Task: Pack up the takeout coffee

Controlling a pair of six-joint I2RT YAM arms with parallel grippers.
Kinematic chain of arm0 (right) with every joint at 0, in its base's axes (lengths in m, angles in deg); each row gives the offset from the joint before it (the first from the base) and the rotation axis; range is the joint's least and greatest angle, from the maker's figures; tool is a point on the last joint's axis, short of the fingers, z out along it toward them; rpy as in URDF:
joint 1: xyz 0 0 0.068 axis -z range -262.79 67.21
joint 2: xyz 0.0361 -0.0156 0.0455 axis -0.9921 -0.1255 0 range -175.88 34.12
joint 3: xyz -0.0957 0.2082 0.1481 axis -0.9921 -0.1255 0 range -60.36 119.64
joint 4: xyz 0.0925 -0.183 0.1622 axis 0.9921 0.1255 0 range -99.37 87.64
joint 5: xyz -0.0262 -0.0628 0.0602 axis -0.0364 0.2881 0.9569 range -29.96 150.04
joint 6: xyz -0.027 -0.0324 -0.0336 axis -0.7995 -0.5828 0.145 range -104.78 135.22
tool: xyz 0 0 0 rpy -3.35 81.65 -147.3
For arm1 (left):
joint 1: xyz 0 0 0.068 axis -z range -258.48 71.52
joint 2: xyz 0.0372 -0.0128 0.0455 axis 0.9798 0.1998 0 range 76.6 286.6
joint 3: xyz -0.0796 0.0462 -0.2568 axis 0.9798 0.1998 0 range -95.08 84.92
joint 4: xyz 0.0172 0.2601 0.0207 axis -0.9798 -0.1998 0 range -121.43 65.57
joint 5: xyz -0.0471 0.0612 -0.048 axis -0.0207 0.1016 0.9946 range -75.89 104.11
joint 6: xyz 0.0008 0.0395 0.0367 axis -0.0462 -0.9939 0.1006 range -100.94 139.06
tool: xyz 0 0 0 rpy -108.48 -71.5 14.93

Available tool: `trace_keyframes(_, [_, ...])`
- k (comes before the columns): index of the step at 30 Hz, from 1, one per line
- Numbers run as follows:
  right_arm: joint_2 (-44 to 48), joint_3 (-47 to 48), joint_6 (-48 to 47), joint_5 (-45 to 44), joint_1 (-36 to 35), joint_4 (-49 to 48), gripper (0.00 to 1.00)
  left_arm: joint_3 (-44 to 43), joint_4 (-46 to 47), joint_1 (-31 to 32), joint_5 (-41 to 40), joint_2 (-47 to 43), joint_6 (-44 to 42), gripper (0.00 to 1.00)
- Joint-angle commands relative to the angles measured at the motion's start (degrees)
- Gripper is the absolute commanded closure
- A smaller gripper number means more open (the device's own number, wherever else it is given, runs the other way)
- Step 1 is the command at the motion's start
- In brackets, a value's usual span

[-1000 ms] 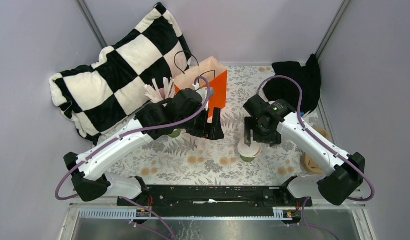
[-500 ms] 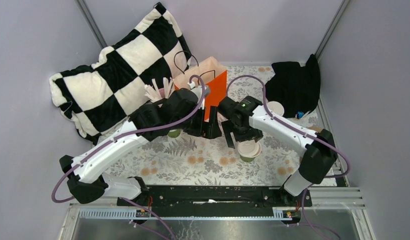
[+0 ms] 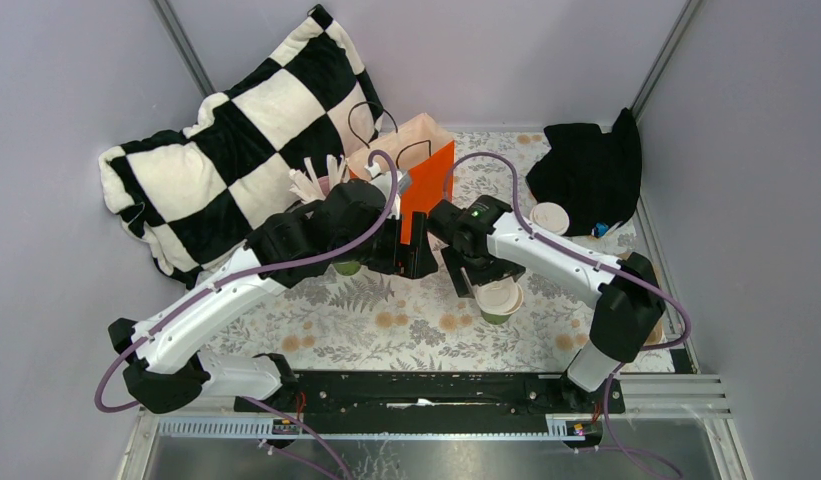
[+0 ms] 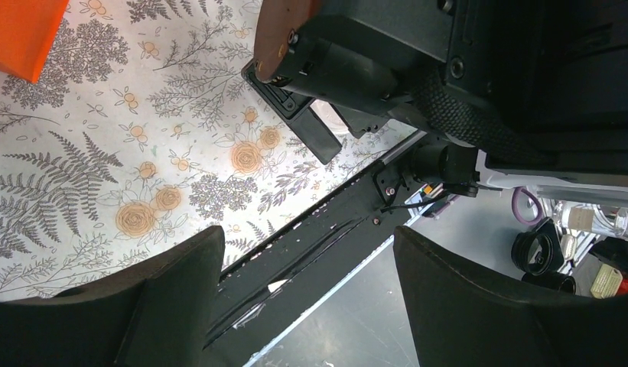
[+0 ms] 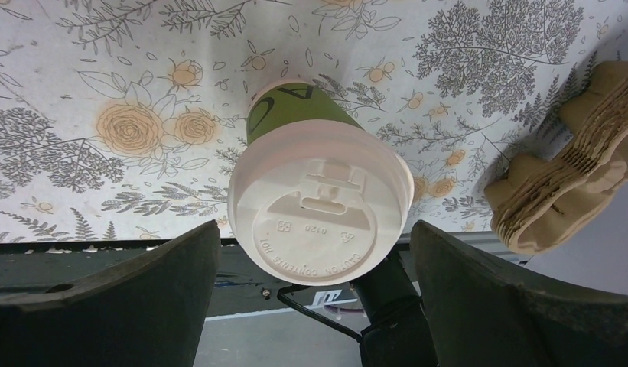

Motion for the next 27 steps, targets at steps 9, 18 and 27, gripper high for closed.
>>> trace_keyframes(9, [0.5, -4.0, 0.6, -0.9, -0.4, -0.7, 0.04, -0.7, 1.0, 0.2, -0.8, -0.3, -0.2, 0.15])
trace_keyframes(18, [0.3, -2.3, 0.7, -2.8, -0.4, 0.9, 0.01, -1.2, 0.7, 0.3, -0.9, 0.0, -0.4, 0.15])
trace_keyframes(27, [-1.3, 0.9, 0.2, -5.3, -0.6, 3.8, 0.01, -1.5, 0.7, 0.2, -0.7, 0.5, -0.6, 0.15])
